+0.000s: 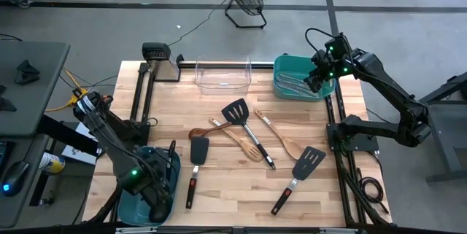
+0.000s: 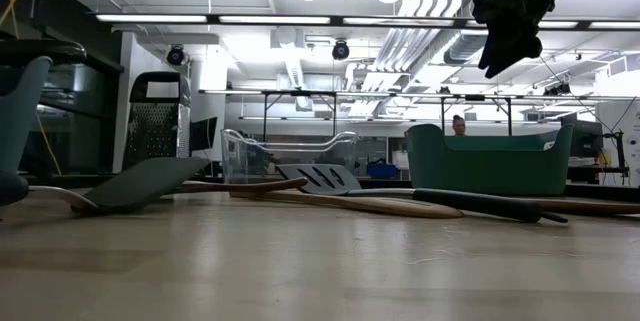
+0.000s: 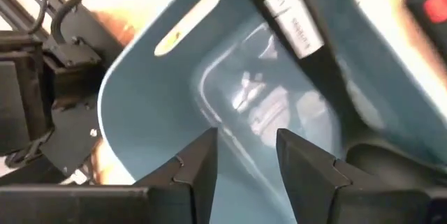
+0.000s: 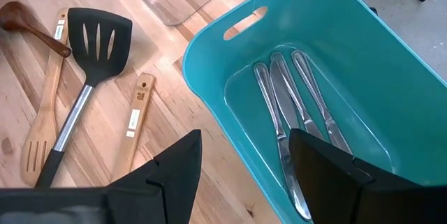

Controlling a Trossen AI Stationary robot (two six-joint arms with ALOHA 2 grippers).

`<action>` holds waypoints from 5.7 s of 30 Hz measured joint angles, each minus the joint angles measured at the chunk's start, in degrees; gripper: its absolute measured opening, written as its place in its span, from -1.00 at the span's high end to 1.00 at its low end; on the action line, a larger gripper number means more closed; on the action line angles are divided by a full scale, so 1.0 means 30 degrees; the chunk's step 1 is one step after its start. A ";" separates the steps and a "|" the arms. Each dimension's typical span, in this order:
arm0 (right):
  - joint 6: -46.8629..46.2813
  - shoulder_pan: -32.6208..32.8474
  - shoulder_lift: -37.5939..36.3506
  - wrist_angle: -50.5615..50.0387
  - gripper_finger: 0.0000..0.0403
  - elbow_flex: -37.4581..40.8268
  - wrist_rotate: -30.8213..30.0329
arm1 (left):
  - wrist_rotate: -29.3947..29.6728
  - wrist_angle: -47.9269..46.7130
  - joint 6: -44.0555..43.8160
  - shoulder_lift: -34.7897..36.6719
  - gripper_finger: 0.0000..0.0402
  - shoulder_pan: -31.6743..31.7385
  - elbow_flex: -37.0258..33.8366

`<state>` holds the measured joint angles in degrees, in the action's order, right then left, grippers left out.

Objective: Pick & Place Kitchen Items
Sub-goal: Put the wooden spoon into the blue bin

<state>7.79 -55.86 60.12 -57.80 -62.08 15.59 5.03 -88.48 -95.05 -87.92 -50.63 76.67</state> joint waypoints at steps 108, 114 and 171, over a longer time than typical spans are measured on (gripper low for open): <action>-1.7185 1.7158 1.2362 0.3367 -0.14 0.1077 -0.6277 | 0.7853 0.7496 2.3179 0.4597 0.29 1.8265 0.0551; -1.6896 1.7089 1.2531 0.3530 -0.18 0.1071 -0.6371 | 0.7843 0.7493 2.3179 0.4590 0.29 1.8265 0.0551; -1.7058 1.7908 1.2553 0.5608 0.42 0.4124 -0.5211 | 0.6946 0.7449 2.3244 0.4590 0.29 1.8262 0.0544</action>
<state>-43.38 -2.13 97.78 -40.98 -49.71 -0.04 25.87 -66.13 -25.32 -74.15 4.15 78.30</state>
